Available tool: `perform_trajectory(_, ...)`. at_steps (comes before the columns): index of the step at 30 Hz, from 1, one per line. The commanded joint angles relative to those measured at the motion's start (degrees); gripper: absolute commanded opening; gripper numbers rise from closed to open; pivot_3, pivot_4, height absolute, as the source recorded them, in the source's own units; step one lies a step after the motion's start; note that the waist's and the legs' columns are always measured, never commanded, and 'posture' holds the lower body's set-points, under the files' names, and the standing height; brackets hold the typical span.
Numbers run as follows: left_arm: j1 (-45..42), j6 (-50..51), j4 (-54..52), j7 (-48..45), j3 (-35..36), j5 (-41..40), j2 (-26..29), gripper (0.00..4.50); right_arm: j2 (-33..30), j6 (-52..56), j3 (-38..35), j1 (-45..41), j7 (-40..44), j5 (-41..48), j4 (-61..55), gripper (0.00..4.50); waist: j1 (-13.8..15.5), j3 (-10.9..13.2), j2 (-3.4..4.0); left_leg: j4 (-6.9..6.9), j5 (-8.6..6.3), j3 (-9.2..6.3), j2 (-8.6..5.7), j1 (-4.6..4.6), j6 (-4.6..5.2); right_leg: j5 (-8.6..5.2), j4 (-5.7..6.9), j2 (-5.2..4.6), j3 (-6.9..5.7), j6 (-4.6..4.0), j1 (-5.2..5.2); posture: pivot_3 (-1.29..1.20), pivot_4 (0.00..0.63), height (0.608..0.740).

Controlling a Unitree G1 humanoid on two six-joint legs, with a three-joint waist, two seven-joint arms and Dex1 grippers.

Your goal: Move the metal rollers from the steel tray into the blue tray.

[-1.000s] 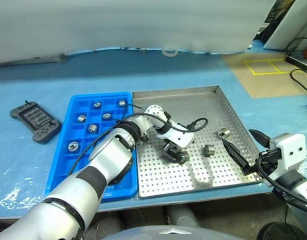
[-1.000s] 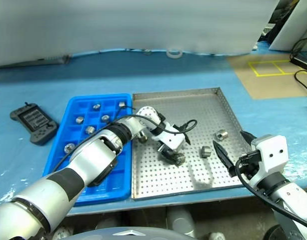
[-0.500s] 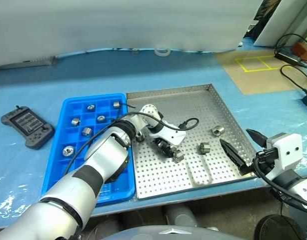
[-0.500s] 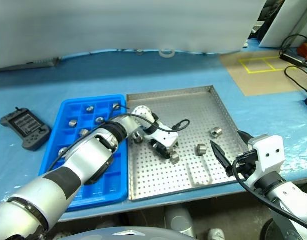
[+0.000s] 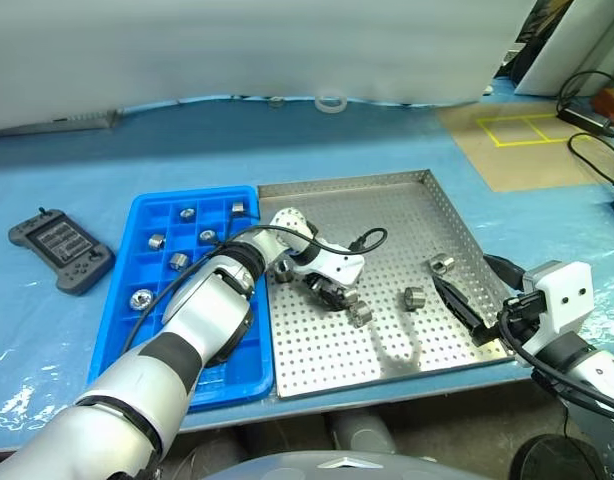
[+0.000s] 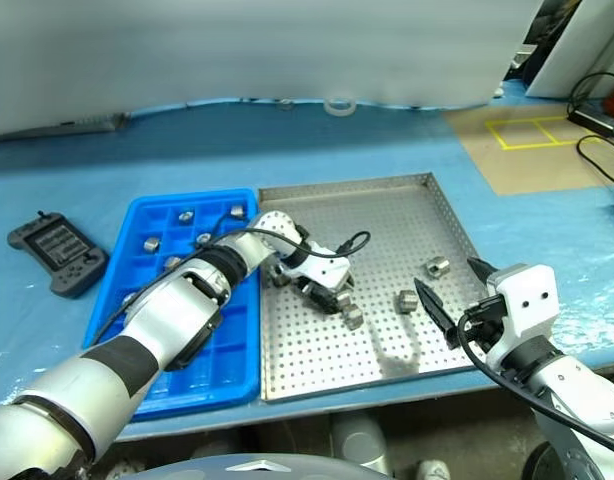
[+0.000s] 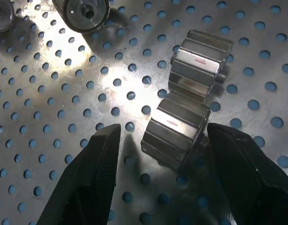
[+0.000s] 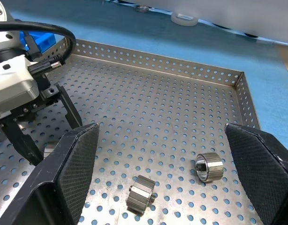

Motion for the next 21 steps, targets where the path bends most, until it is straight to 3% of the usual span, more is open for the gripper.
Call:
perform_trajectory(1,0.36,-2.96,-1.61,0.81,0.21,-0.09,-0.26,3.09,-0.37,-1.31,-0.70,0.18,0.26,-0.23,-0.47,4.50,-0.03,0.00,0.00,0.04,0.00,0.00,0.00,0.00,0.00,0.00,0.00,0.00,0.00,0.00,0.01,-0.60,0.150,0.740)
perform_trajectory(6,0.24,-2.61,-1.32,3.16,-0.45,1.15,-0.68,3.09,-0.16,-1.42,-0.17,0.56,0.12,-0.42,-0.76,4.50,-0.06,0.00,0.06,0.14,-0.03,-0.01,-0.01,-0.03,0.04,0.00,0.01,-0.08,-0.02,0.00,0.03,-0.60,0.150,0.740)
perform_trajectory(10,0.00,-2.72,-1.07,3.73,-0.34,1.53,-0.25,2.27,-0.39,-1.56,-0.24,0.14,0.20,-0.49,-0.24,4.50,0.02,0.00,0.14,0.24,-0.12,0.00,-0.20,-0.04,0.18,0.00,0.01,-0.31,-0.04,0.00,0.10,-0.60,0.150,0.740)
perform_trajectory(13,0.34,-3.09,-1.23,5.48,-0.39,1.90,-0.41,1.41,-0.42,-1.72,0.00,-0.20,0.27,-0.64,0.10,4.50,-0.16,0.00,0.14,0.47,-0.24,0.00,-0.49,-0.12,0.40,0.00,0.01,-0.50,-0.03,0.00,0.13,-0.60,0.150,0.740)
perform_trajectory(17,0.50,-3.15,-1.12,2.80,0.01,1.10,-0.35,1.35,-0.39,-2.12,0.76,-0.80,0.09,-1.00,0.72,4.50,-0.29,0.00,0.14,0.54,-0.34,0.01,-0.69,-0.17,0.52,0.00,-0.05,-0.65,-0.03,0.00,0.13,-0.59,0.150,0.740)
perform_trajectory(21,0.07,-1.82,-1.20,5.97,0.52,1.26,-0.52,1.35,-0.57,-2.39,1.38,-1.61,0.33,-1.05,1.31,4.50,-0.28,-0.03,0.20,0.50,-0.33,-0.02,-0.63,-0.19,0.56,0.00,-0.03,-0.64,-0.03,0.00,0.11,-0.58,0.150,0.740)
